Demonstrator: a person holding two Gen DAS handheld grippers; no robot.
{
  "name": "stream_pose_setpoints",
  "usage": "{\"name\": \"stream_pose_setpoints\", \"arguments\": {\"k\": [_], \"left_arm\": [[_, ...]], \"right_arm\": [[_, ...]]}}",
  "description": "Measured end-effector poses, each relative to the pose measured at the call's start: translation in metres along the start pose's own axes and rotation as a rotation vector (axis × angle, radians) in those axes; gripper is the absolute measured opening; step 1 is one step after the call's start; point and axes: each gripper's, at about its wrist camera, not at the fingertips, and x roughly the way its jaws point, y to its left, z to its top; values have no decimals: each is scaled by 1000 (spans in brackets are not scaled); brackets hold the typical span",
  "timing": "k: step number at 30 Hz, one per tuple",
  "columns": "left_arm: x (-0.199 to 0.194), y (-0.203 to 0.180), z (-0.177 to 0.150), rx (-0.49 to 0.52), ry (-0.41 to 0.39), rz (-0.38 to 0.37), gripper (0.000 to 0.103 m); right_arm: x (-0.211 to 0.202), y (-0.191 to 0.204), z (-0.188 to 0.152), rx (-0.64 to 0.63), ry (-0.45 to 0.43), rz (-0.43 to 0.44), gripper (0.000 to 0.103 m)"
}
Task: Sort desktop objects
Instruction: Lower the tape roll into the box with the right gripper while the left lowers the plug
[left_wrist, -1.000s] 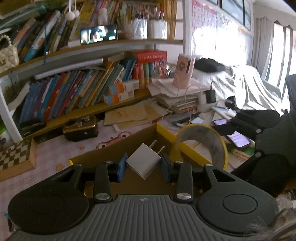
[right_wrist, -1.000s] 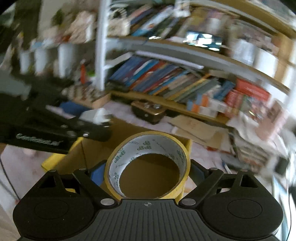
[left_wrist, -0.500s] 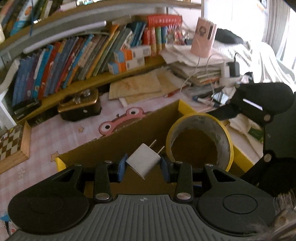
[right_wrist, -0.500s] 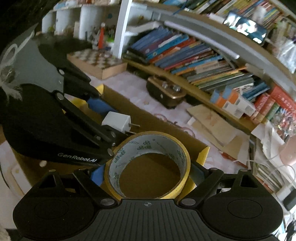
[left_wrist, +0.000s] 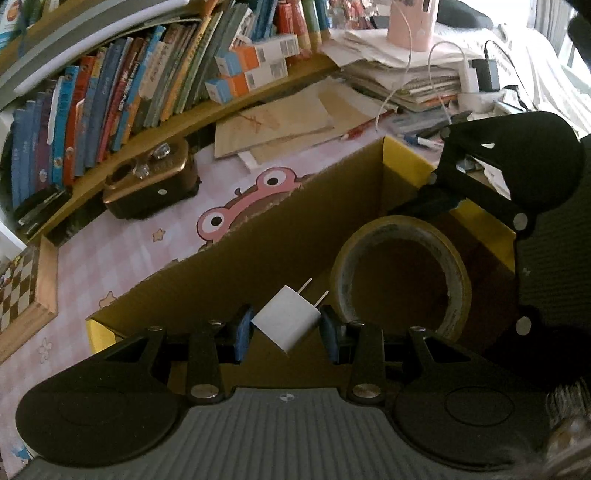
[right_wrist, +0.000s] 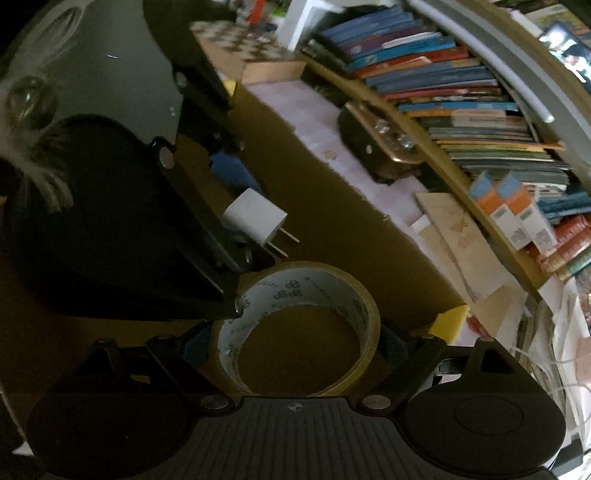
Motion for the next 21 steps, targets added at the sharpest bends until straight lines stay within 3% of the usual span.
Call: {"name": "stream_pose_setpoints", "arguments": {"k": [21], "left_arm": [[22,14,-7,-21,53,38,36]], "right_arm": [[19,4,12,-63,44,26,92]]}}
